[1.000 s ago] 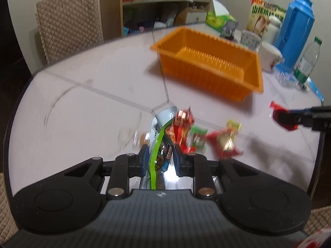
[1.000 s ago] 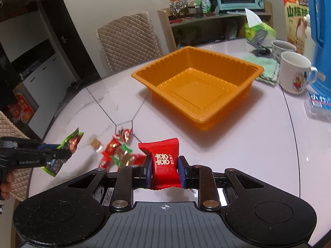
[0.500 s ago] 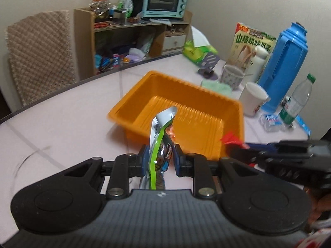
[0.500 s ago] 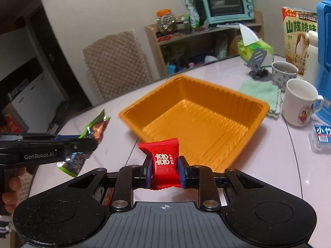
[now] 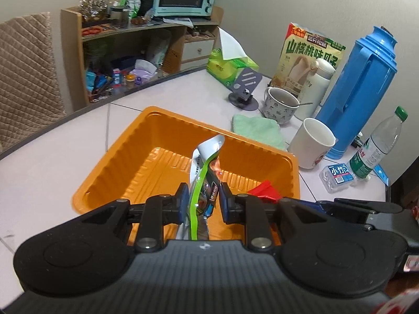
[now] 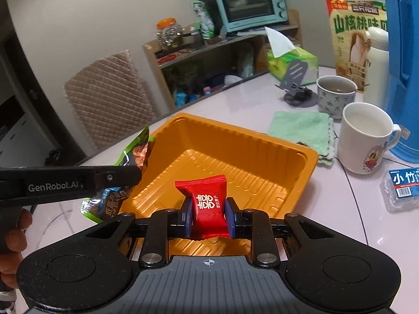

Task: Organize snacks
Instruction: 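Carry both snacks over the orange tray and lower them inside, then open both tools to release the snacks into the orange tray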

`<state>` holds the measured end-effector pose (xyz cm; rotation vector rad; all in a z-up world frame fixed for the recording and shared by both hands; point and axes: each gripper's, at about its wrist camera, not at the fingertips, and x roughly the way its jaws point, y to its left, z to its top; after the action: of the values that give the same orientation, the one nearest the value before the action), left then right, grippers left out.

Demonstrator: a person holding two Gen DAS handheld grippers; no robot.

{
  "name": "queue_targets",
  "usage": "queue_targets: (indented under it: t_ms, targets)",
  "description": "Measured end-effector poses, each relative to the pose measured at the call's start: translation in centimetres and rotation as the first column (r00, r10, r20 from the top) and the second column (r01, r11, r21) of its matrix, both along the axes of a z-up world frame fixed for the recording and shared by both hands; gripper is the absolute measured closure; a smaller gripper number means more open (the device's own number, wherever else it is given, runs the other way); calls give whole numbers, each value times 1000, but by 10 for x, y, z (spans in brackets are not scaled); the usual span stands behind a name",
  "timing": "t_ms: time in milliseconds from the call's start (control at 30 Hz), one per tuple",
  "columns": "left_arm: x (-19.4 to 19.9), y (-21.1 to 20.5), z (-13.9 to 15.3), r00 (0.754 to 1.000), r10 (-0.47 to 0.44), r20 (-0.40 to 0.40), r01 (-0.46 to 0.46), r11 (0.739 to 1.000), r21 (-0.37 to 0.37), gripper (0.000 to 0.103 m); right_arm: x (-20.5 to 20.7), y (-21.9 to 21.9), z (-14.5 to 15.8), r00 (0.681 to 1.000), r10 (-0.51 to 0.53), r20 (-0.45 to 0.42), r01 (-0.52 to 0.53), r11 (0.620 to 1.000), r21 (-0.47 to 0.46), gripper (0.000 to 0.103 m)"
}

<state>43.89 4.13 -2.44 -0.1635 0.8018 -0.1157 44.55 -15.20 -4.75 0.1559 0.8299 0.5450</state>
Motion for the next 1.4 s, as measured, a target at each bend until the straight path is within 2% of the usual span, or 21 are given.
queue_targets:
  t_ms: [267, 600, 667, 733, 1167, 1300, 1333, 1400]
  targets:
    - [26, -11, -21, 999, -20, -35, 20, 1000, -1, 80, 13, -5, -14, 1000, -18, -18, 17, 1000, -20, 77]
    - [37, -11, -38, 996, -18, -82, 17, 1000, -14, 80, 20, -6, -22, 999, -21, -27, 20, 999, -28, 77]
    - [36, -10, -38, 997, -16, -76, 15, 1000, -24, 79, 20, -6, -23, 999, -22, -30, 21, 999, -27, 77]
    - [36, -9, -37, 997, -17, -73, 15, 1000, -23, 73, 20, -7, -23, 999, -24, -34, 24, 999, -22, 77]
    - [22, 16, -26, 997, 33, -63, -33, 999, -9, 72, 21, -3, -20, 999, -23, -35, 22, 1000, -19, 77]
    - [14, 22, -24, 997, 45, -66, -45, 999, -6, 69, 18, -2, -17, 999, -35, -11, 35, 999, -6, 76]
    - [11, 23, -24, 997, 46, -66, -47, 999, -8, 66, 18, -2, -16, 999, -37, -10, 37, 999, 2, 74]
    - [6, 25, -23, 997, 51, -66, -51, 999, -8, 59, 17, -3, -14, 999, -47, -2, 47, 999, 15, 54]
